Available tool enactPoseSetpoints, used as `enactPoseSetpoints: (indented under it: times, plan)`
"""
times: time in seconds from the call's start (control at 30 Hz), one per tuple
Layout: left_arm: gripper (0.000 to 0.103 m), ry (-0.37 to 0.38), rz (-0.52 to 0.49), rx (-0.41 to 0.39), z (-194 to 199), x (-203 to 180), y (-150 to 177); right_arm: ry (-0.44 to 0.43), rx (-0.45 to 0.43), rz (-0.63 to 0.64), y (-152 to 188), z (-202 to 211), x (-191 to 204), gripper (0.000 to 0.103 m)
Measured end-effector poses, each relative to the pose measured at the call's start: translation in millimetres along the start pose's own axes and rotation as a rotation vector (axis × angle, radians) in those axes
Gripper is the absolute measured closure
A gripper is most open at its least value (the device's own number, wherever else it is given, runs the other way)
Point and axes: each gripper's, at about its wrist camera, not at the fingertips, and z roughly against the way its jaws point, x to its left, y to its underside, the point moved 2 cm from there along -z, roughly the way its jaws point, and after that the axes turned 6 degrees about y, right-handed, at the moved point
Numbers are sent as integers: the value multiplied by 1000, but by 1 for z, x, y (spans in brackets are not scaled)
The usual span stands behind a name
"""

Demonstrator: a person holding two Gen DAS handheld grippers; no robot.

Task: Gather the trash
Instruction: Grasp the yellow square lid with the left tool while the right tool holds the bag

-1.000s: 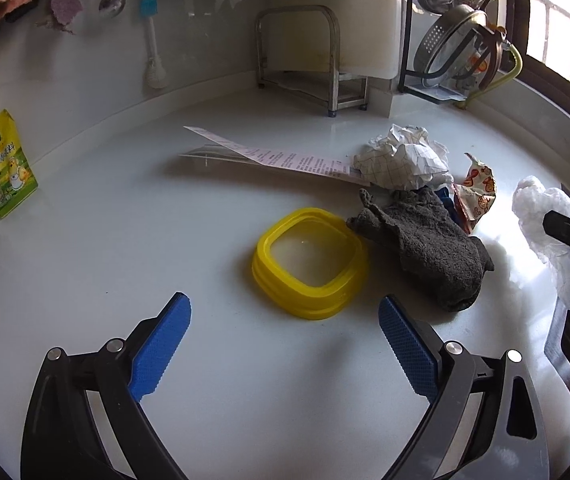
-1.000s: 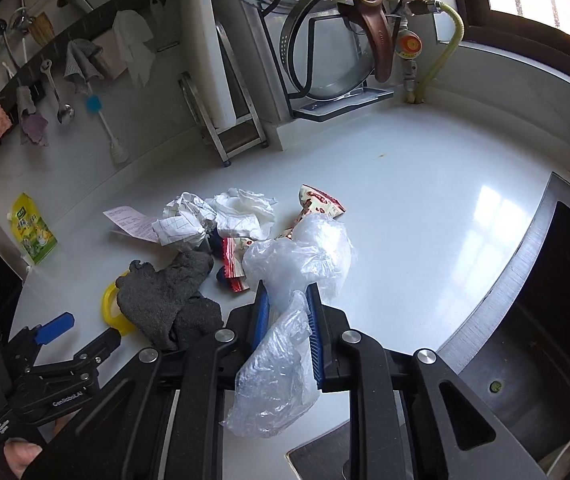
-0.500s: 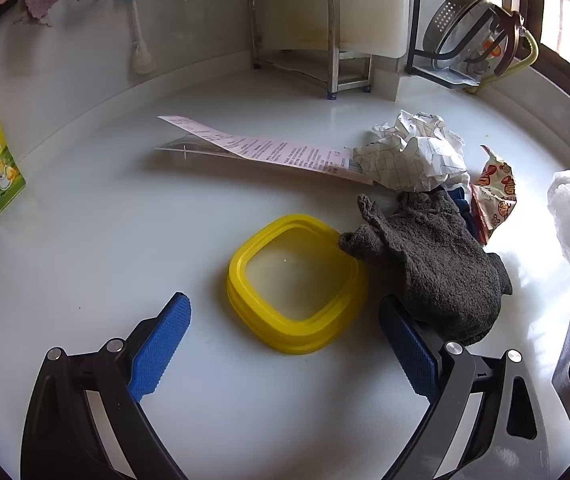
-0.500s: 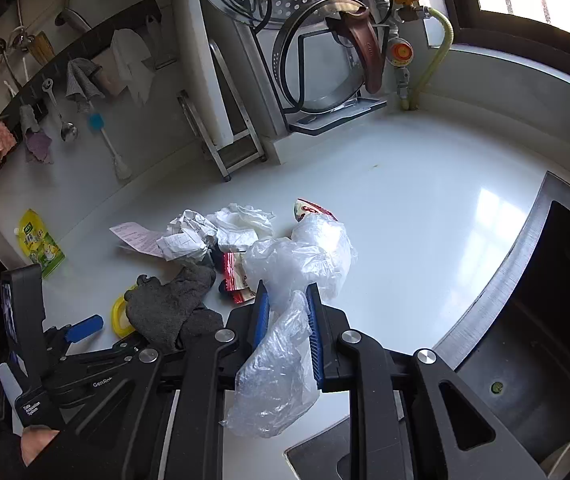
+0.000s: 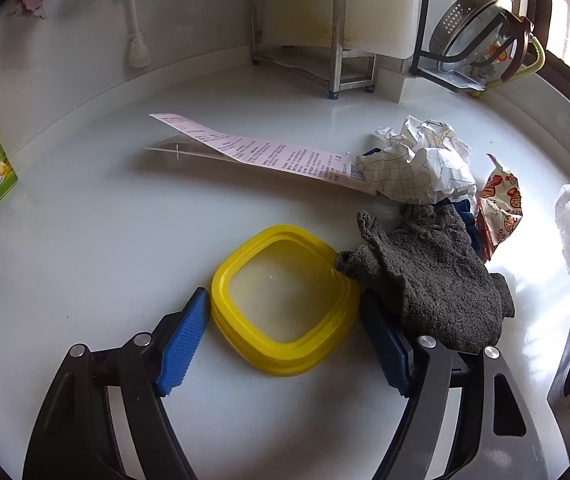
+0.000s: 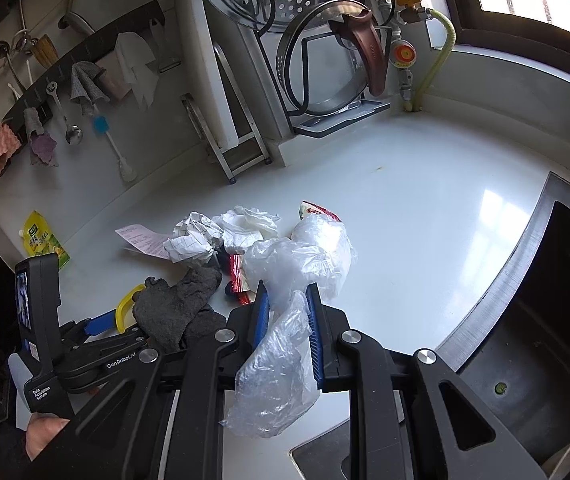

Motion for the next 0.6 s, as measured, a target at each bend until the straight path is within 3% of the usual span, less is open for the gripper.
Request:
enactPoseSetpoints:
  times: [0.13, 0.6]
  plan:
    - [30, 24, 17, -10, 4, 4, 1, 0, 0, 1, 0, 0, 0, 85]
    - [30, -15, -46, -109, 65, 11, 31, -5, 2, 41, 16, 8, 12, 85]
